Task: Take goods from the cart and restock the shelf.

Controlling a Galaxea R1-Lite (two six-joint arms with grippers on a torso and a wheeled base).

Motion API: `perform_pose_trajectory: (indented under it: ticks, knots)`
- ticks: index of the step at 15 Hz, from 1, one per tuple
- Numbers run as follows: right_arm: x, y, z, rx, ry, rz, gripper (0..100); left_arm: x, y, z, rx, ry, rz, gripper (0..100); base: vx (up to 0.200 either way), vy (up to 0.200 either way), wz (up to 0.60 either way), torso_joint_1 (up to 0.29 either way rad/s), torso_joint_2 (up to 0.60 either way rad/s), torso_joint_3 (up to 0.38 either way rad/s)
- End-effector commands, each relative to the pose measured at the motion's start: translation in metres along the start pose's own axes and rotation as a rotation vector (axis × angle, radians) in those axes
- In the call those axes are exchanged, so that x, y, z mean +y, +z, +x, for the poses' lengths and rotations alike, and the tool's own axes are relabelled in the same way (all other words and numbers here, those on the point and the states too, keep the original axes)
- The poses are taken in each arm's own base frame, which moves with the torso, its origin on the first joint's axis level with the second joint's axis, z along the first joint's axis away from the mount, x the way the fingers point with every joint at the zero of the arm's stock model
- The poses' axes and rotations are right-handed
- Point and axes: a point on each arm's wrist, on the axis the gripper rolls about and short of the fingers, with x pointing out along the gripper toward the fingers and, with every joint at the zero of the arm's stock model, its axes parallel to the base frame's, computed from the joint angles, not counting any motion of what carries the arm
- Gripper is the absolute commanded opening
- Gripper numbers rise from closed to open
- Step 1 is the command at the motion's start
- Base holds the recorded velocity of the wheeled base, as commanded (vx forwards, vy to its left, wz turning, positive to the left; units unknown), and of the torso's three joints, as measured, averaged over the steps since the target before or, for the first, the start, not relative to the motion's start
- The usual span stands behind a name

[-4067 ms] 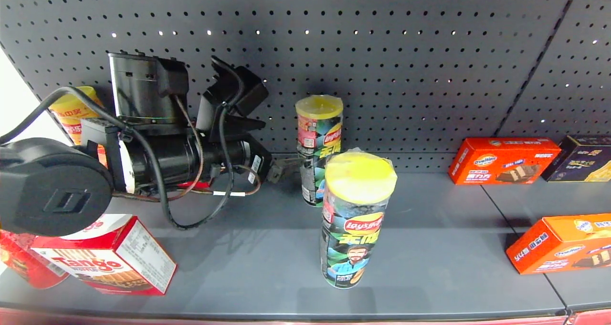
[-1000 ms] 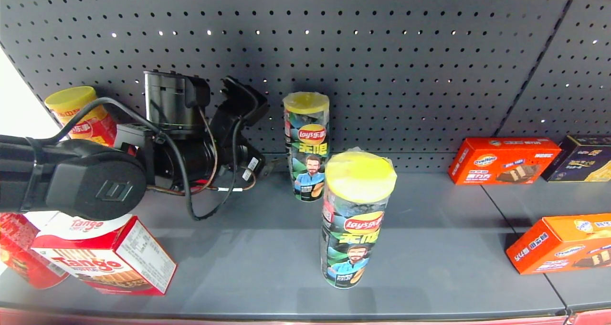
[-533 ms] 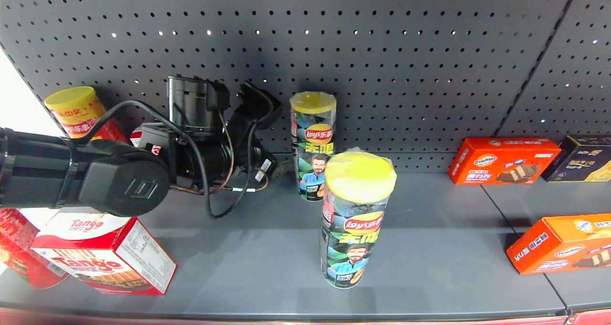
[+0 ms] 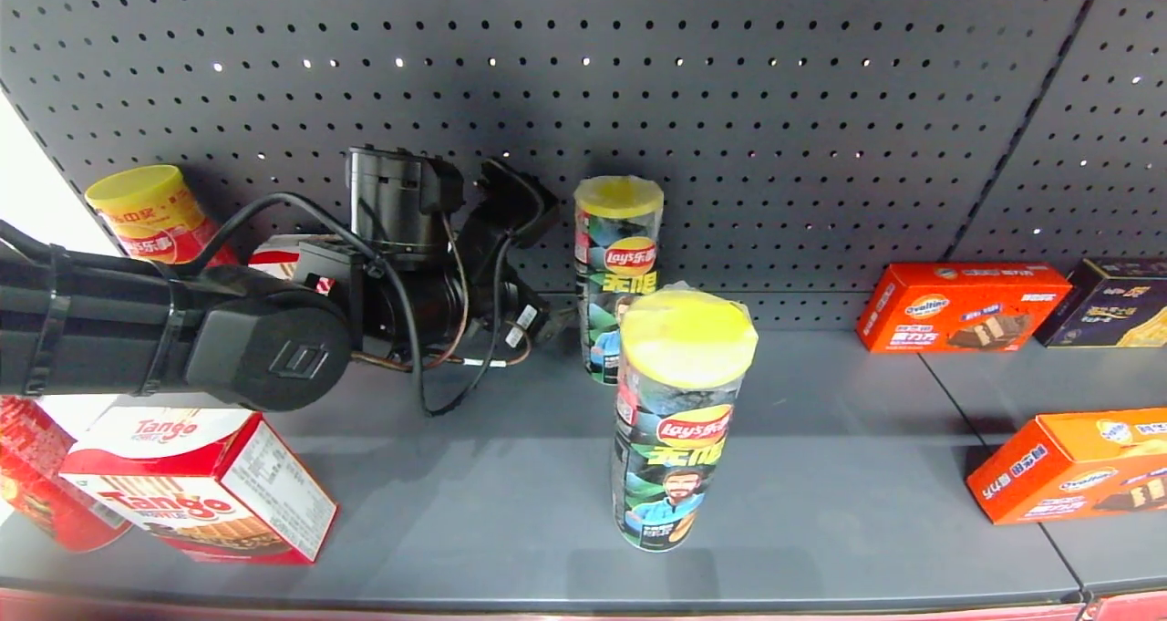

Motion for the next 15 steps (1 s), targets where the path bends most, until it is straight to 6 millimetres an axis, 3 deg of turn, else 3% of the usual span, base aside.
perform_pose_trajectory:
  ticks: [1, 7, 10, 12, 15]
  knots:
    - [0.0, 0.0, 0.0, 0.001, 0.0, -0.001, 100, -0.003, 0.0, 0.003, 0.002, -0.008, 0.003, 100, 0.0, 0.0, 0.0, 0.0, 0.0, 0.0]
    - [0.0, 0.0, 0.0, 0.001, 0.0, -0.001, 100, -0.002, 0.001, -0.001, -0.005, -0.005, -0.001, 100, 0.0, 0.0, 0.0, 0.0, 0.0, 0.0]
    - [0.0, 0.0, 0.0, 0.001, 0.0, -0.001, 100, 0.011, 0.019, -0.028, -0.072, 0.032, -0.011, 100, 0.0, 0.0, 0.0, 0.0, 0.0, 0.0]
    - [0.0, 0.0, 0.0, 0.001, 0.0, -0.001, 100, 0.014, 0.033, -0.063, -0.14, 0.041, -0.069, 100, 0.0, 0.0, 0.0, 0.0, 0.0, 0.0]
    - [0.0, 0.0, 0.0, 0.001, 0.0, -0.001, 100, 0.002, 0.046, -0.107, -0.23, -0.009, -0.192, 100, 0.0, 0.0, 0.0, 0.0, 0.0, 0.0]
